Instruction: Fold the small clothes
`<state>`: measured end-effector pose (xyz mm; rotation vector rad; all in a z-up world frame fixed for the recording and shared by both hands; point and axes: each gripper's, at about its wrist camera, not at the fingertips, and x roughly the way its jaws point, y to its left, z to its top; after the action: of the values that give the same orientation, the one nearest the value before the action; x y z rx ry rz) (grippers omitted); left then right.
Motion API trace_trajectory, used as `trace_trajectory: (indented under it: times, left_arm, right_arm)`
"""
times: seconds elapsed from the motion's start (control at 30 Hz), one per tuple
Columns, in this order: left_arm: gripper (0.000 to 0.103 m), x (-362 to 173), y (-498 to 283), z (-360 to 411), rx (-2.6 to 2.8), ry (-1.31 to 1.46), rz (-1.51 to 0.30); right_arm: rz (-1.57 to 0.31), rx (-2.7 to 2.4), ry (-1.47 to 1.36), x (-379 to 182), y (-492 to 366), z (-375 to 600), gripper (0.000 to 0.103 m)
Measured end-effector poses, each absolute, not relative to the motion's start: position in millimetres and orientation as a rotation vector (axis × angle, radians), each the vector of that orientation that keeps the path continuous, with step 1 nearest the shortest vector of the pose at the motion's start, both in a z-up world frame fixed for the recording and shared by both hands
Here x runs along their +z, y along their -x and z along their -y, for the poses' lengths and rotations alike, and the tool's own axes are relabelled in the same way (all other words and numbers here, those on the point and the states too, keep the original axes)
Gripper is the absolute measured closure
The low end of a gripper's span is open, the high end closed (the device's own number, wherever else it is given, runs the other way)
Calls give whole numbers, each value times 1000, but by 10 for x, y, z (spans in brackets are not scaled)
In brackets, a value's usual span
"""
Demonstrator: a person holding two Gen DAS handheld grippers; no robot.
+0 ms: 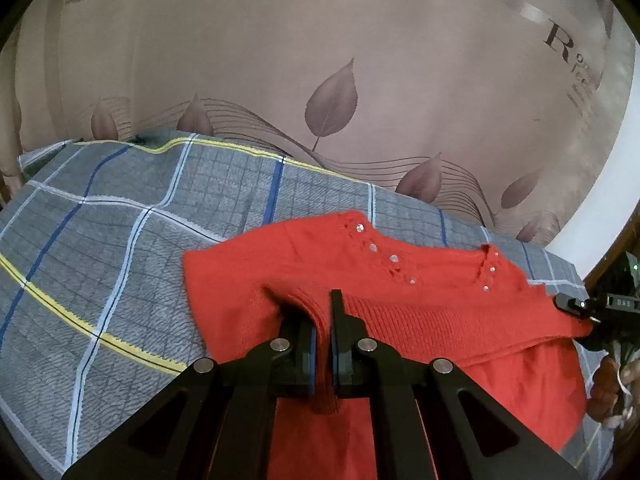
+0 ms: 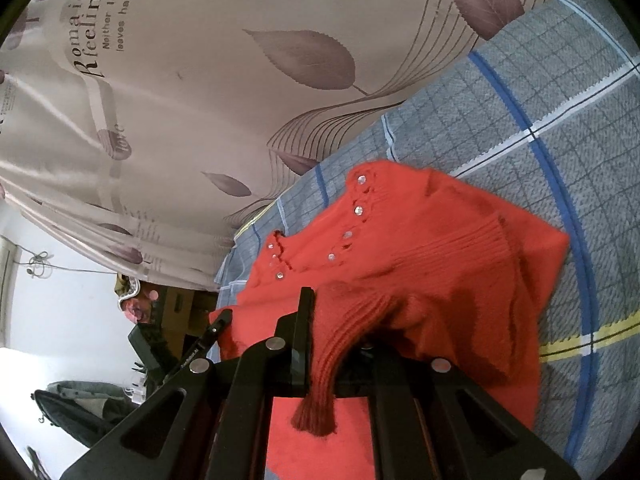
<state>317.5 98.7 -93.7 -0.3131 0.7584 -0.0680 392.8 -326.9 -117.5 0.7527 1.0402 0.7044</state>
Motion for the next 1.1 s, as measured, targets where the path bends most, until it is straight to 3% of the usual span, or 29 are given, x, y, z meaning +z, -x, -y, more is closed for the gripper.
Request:
trace_trajectory:
  times: [0.4, 0.5, 0.57, 0.7, 0.97, 1.1]
  left_arm:
    - [96, -945, -3273, -1085, -100, 424, -826]
    - [93, -956, -3325, -1179, -125, 526, -859]
    - [88, -970, -3352, -1246, -131, 594, -867]
    - [84, -1000, -3401, -1340, -144, 703, -866]
    - [32, -902, -3327, -1510, -121, 773, -726]
    - [29, -829, -3265, -1639, -104, 731, -702]
  right_arm:
    - [-1014, 762, -853, -1180, -3987, 3378, 92]
    - [-979, 766, -953, -1208, -4021, 3508, 85]
    - [-947, 761, -1020, -1232, -4039, 3606, 73]
    - [-903, 738, -1062, -1232, -4051, 3731, 68]
    - [-912, 737, -991, -1180, -3943, 3663, 63]
    - [-912, 748, -933, -1128, -3780, 3598, 62]
